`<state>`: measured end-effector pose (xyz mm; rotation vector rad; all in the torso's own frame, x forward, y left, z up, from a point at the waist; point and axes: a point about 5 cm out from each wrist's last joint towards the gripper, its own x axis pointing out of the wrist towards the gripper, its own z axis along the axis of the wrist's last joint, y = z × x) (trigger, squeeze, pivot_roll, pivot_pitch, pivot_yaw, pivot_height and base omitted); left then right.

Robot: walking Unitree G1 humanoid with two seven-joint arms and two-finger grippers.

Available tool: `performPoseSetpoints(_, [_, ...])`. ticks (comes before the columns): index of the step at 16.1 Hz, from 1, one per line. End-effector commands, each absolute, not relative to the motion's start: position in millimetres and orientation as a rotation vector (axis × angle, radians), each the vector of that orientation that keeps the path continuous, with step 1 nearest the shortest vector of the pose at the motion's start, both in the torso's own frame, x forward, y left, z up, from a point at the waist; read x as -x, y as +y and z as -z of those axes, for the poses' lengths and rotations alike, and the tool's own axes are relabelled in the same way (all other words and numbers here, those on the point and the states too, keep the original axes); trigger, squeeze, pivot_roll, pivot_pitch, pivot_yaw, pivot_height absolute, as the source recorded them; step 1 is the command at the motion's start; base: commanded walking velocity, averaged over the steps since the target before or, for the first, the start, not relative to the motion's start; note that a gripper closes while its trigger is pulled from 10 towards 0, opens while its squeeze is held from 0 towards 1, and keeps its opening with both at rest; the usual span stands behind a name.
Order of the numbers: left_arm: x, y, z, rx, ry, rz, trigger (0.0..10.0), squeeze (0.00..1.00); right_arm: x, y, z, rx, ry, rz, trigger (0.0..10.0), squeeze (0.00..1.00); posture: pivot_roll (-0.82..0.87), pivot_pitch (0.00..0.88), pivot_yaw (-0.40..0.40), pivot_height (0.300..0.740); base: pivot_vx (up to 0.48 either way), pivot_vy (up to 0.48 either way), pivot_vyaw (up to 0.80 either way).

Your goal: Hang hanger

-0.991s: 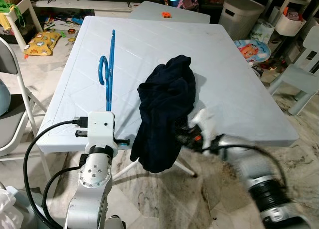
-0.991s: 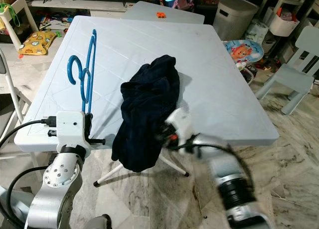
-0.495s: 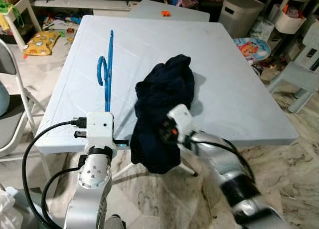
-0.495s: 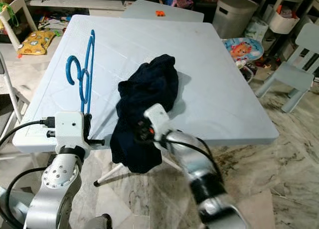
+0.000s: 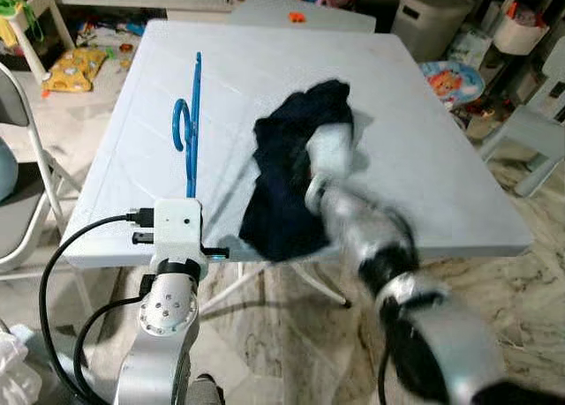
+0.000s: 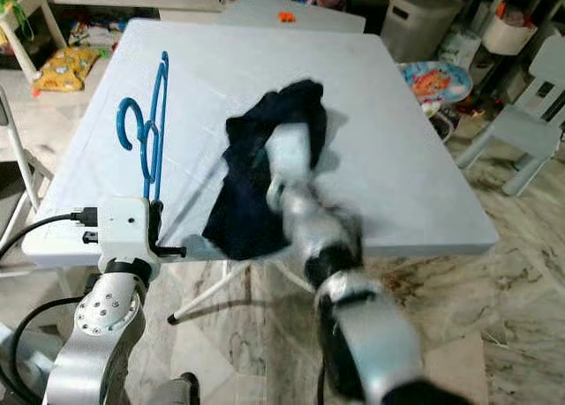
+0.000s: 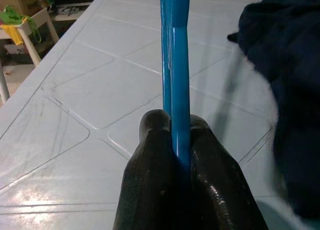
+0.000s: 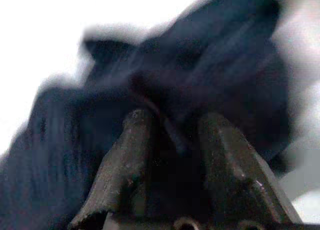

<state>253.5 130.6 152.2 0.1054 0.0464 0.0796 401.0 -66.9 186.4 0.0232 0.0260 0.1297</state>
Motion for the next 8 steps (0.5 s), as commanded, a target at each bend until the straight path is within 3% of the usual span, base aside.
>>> performPoseSetpoints(1, [-250.6, 131.3, -153.5, -0.103, 0.045, -0.091, 10.0, 0.00, -408.3, -78.6, -217.9, -0.072, -0.108, -0.047, 10.0, 1.00, 0.24, 0.143, -0.106, 0.740, 0.000, 0.000, 0.00])
performPoseSetpoints(4, [-250.7, 131.1, -152.3, -0.105, 0.047, -0.089, 10.0, 0.00, -412.8, -88.5, -248.1, -0.034, -0.255, -0.050, 10.0, 1.00, 0.23, 0.139, -0.103, 0.740, 0.000, 0.000, 0.00])
performPoseSetpoints(5, [-251.4, 130.1, -152.2, -0.106, 0.046, -0.087, 10.0, 0.00, -412.0, -89.4, -243.1, -0.041, -0.257, -0.082, 10.0, 0.54, 0.23, 0.138, -0.102, 0.740, 0.000, 0.000, 0.00])
performPoseSetpoints(6, [-252.0, 128.9, -151.5, -0.106, 0.048, -0.082, 10.0, 0.00, -410.0, -93.6, -232.8, -0.055, -0.242, -0.094, 10.0, 0.00, 0.22, 0.138, -0.099, 0.740, 0.000, 0.000, 0.00])
performPoseSetpoints(7, [-252.1, 127.8, -150.6, -0.105, 0.051, -0.075, 10.0, 0.00, -407.3, -98.4, -223.7, -0.065, -0.237, -0.107, 10.0, 0.00, 0.22, 0.138, -0.098, 0.740, 0.000, 0.000, 0.00])
performPoseSetpoints(8, [-251.6, 126.9, -148.0, -0.104, 0.057, -0.065, 10.0, 0.00, -401.3, -110.3, -209.9, -0.042, -0.239, -0.107, 0.0, 0.00, 0.21, 0.137, -0.092, 0.740, 0.000, 0.000, 0.00])
